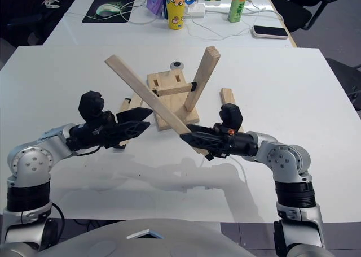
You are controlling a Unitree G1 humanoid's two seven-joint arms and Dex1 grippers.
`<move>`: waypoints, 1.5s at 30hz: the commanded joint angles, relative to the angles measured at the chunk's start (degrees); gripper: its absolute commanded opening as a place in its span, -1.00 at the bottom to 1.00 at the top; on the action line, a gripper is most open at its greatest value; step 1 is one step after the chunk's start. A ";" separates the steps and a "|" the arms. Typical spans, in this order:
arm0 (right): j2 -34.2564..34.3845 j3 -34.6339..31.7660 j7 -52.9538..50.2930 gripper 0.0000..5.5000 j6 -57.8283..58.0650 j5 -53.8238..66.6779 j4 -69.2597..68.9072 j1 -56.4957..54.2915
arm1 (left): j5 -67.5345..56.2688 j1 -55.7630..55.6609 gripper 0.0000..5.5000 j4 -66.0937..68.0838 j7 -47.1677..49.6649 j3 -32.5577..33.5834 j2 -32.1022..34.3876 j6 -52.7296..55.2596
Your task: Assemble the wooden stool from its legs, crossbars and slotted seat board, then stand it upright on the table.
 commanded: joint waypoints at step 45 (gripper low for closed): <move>-1.70 3.07 1.19 0.32 -19.04 -21.73 6.92 2.20 | -3.64 -5.04 -0.25 10.66 1.11 6.09 9.81 5.40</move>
